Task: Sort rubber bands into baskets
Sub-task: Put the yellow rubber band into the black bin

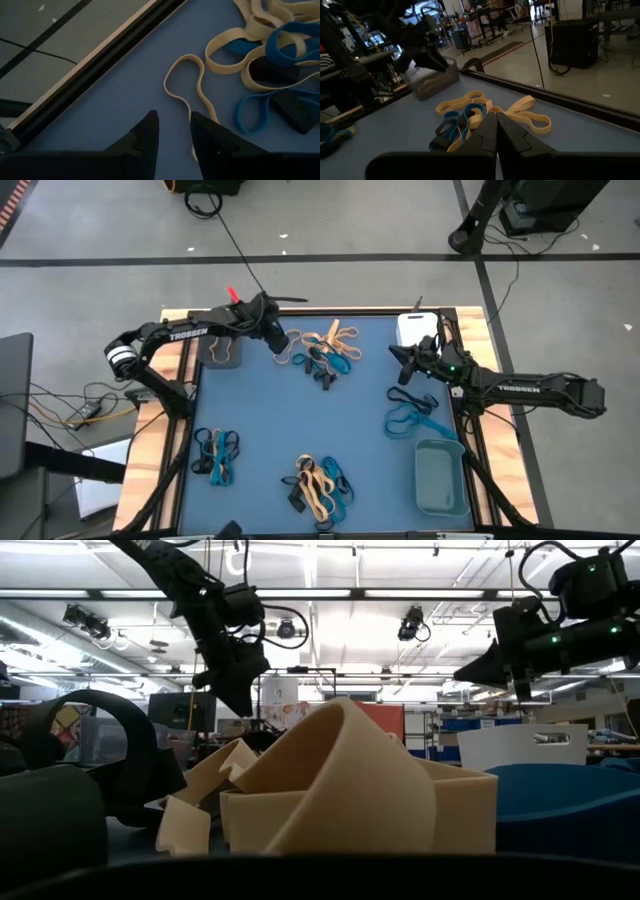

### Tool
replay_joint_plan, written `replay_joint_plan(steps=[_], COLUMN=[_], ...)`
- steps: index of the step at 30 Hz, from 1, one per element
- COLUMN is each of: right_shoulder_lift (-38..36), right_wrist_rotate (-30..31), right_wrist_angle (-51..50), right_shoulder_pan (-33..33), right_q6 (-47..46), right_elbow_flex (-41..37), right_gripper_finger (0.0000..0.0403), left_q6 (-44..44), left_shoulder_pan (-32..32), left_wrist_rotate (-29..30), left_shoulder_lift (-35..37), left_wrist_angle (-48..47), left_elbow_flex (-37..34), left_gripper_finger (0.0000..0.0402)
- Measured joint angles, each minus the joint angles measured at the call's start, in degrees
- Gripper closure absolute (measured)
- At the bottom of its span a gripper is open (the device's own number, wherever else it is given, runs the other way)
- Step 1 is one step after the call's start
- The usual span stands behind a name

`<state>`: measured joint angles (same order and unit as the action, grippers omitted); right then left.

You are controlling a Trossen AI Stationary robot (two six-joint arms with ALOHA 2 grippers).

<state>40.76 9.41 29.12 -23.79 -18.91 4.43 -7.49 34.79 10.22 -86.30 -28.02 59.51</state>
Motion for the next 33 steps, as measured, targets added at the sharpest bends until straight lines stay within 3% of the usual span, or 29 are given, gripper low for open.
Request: replay_joint_plan(steps=[4, 16, 33], right_shoulder_lift=[1.8, 7.8, 16.5], right_wrist_rotate=[0.0, 0.0, 0.1], right_wrist_angle=[0.4, 4.1, 7.2], right_shoulder_pan=[0.0, 0.0, 0.0], right_q6=[-0.5, 0.7, 2.6], right_elbow_flex=[0.0, 0.0, 0.0], right_gripper_finger=[0.0392, 0.0392, 0.0392], left_q6=[0.0, -2.1, -4.8], left_shoulder_pan=[-0.5, -4.8, -4.8], left_wrist_rotate=[0.0, -3.8, 4.1], left_shoulder_lift=[0.0, -2.8, -14.4], left_wrist_angle=[0.9, 18.0, 24.4], left_elbow_flex=[-0.3, -9.7, -9.7], left_gripper_finger=[0.0284, 0.0284, 0.0284])
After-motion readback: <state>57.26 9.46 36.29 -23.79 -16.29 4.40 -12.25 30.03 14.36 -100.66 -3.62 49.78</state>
